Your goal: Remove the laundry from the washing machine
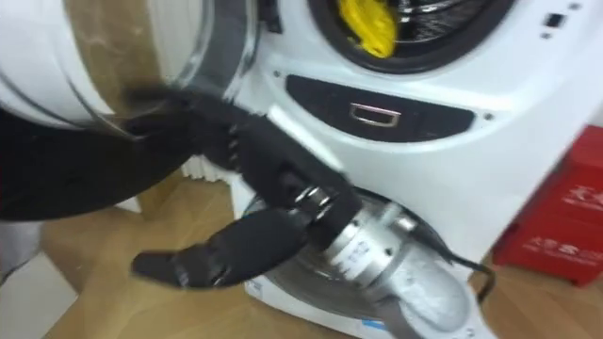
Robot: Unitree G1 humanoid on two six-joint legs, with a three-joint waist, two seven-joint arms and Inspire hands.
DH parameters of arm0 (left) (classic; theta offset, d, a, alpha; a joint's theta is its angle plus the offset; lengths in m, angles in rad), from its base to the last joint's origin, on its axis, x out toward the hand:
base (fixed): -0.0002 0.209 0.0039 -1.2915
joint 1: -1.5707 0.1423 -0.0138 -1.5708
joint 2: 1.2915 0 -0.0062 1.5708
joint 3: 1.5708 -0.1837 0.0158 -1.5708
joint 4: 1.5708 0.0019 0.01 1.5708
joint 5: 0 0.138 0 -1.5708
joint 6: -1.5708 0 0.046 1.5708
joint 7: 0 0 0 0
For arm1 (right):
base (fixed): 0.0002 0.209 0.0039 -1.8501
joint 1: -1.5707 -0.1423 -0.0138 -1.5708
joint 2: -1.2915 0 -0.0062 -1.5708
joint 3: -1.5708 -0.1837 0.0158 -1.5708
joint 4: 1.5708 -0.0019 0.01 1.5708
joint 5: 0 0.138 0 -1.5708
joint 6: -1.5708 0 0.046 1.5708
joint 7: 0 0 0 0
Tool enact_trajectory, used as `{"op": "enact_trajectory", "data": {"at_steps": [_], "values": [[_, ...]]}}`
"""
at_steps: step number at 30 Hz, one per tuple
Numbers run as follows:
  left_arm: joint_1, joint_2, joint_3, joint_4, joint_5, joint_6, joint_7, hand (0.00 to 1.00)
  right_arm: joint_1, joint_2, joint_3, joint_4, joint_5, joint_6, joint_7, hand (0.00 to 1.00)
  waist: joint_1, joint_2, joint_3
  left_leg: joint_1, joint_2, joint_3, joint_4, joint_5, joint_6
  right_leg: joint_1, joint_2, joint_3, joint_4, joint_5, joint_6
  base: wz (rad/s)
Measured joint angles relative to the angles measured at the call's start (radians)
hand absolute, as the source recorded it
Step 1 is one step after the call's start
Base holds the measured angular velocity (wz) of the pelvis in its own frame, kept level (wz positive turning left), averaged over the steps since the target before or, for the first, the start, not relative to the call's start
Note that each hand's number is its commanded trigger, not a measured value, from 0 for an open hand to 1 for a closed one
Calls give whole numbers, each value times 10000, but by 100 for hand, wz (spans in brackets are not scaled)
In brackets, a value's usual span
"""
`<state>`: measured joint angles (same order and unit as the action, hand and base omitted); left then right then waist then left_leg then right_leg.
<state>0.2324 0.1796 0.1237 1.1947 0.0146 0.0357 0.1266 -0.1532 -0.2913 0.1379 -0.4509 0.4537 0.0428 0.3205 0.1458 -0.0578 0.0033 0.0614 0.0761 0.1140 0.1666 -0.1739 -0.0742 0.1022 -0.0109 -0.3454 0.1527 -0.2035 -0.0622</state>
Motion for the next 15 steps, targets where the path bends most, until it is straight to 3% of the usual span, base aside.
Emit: {"op": "enact_trajectory", "data": {"at_steps": [5,15], "values": [[111,4,188,0,-10,1,133,0,756,-149,-965,31,-31,-13,-644,0,-213,-33,-59,132,-8,292,13,8,12,-5,-14,215,-10,9,11,-11],[138,0,413,3,280,20,182,0,1150,65,-1312,49,-688,-13,-837,0,-512,-42,-66,176,-12,285,-12,7,12,42,-2,346,-20,15,19,-5]]}}
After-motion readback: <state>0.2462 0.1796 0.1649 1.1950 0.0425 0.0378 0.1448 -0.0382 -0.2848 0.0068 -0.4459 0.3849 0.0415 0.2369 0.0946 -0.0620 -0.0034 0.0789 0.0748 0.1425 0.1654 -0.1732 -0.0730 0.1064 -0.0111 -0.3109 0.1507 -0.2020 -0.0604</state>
